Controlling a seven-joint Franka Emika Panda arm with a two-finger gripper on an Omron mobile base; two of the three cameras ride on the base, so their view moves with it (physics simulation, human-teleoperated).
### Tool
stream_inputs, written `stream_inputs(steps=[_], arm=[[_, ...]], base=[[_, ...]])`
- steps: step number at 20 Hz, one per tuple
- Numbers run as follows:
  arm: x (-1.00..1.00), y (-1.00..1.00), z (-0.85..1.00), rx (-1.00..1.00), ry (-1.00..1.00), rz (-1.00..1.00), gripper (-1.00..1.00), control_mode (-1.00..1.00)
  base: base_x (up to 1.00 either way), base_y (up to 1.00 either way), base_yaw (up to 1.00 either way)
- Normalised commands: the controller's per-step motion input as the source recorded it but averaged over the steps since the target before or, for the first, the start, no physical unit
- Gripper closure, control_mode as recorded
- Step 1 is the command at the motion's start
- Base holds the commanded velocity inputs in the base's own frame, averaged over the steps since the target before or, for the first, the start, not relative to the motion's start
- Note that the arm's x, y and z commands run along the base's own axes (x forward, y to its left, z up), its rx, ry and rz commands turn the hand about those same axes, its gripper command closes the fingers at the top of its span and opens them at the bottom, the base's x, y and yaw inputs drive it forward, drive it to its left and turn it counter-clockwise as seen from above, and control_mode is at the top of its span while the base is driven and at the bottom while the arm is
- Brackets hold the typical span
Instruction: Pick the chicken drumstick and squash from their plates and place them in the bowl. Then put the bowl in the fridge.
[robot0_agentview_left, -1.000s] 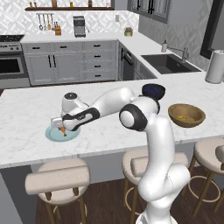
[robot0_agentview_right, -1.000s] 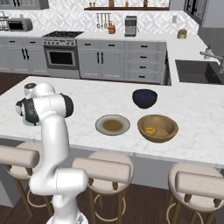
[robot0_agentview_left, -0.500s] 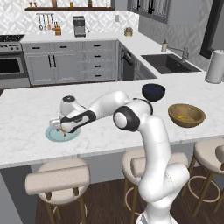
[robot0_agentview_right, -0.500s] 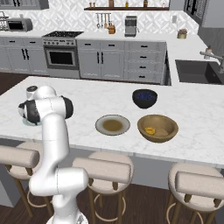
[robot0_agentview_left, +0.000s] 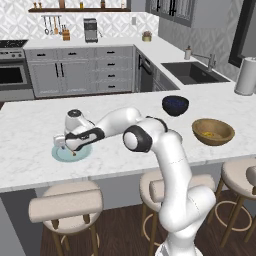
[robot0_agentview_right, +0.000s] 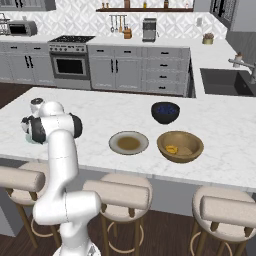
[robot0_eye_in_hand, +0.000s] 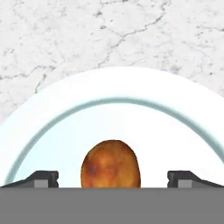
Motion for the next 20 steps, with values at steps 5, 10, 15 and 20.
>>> stream_inputs(steps=[5, 10, 15, 20], arm=[[-0.35, -0.07, -0.13, 0.01, 0.00, 0.00, 1.00, -1.00], [-0.67, -0.26, -0.26, 0.03, 0.00, 0.00, 1.00, -1.00], [-0.46, -0.35, 0.13, 0.07, -0.07, 0.00, 1.00, -1.00], [-0.39, -0.44, 0.55, 0.07, -0.01, 0.00, 1.00, -1.00]], base=[[0.00, 0.00, 0.00], [0.00, 0.00, 0.00], [0.00, 0.00, 0.00], [0.00, 0.00, 0.00]])
